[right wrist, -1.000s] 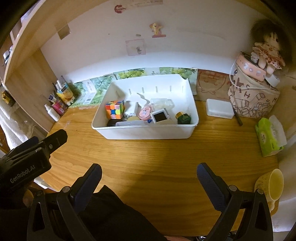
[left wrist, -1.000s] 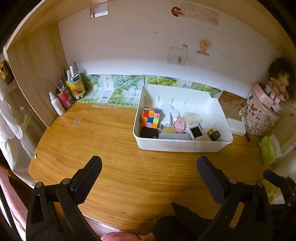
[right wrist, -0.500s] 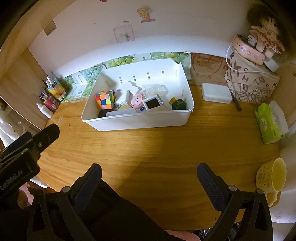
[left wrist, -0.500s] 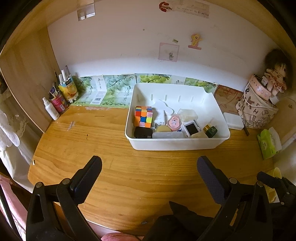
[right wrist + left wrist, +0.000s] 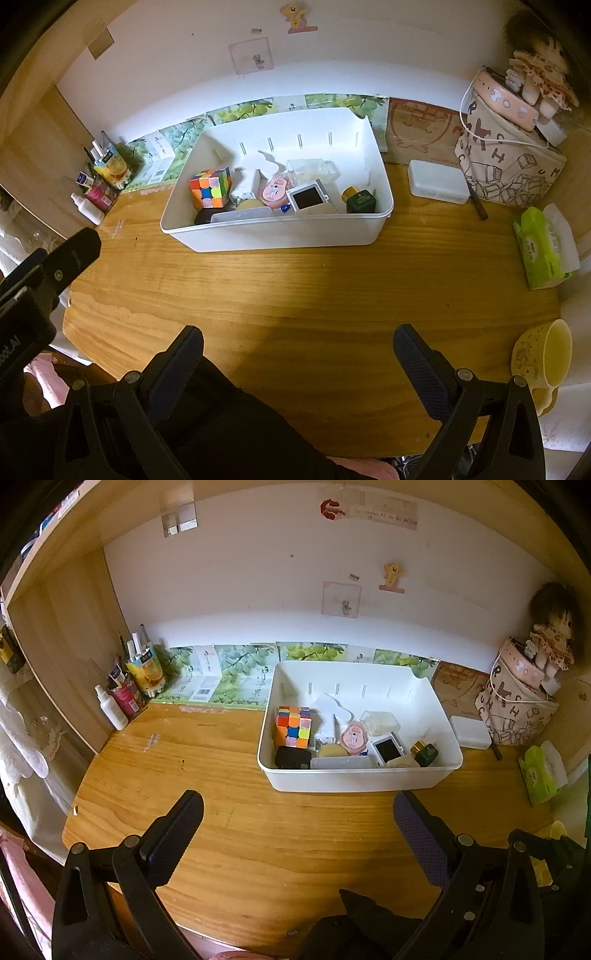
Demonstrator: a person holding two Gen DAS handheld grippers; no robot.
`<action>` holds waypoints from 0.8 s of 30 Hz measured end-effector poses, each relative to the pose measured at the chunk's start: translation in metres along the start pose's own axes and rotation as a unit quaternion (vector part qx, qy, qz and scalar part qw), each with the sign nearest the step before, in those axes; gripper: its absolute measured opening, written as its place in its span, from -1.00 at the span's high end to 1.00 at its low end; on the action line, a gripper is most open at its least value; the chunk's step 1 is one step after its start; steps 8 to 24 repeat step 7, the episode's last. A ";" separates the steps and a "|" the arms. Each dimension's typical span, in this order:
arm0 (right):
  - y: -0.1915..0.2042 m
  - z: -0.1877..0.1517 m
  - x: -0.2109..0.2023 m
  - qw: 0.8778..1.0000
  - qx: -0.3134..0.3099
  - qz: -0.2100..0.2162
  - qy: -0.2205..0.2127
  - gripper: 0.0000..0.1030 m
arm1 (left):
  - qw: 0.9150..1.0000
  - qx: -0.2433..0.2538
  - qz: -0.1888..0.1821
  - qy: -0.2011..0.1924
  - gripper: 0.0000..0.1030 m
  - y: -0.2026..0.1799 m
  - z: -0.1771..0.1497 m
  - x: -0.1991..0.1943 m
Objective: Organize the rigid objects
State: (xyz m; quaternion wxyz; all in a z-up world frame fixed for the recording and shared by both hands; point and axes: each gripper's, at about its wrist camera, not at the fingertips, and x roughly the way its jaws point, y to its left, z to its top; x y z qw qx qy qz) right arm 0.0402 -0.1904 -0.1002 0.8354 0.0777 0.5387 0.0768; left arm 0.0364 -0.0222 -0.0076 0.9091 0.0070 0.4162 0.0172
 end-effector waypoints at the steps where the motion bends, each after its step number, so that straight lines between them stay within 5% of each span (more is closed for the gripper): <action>1: 0.000 0.000 0.000 1.000 -0.001 0.000 0.000 -1.00 | 1.000 0.000 0.001 -0.001 -0.99 0.000 0.000 0.000; 24: 0.001 0.000 0.002 1.000 -0.002 0.001 0.004 -1.00 | 1.000 0.000 0.004 -0.005 -0.99 0.000 -0.001 -0.002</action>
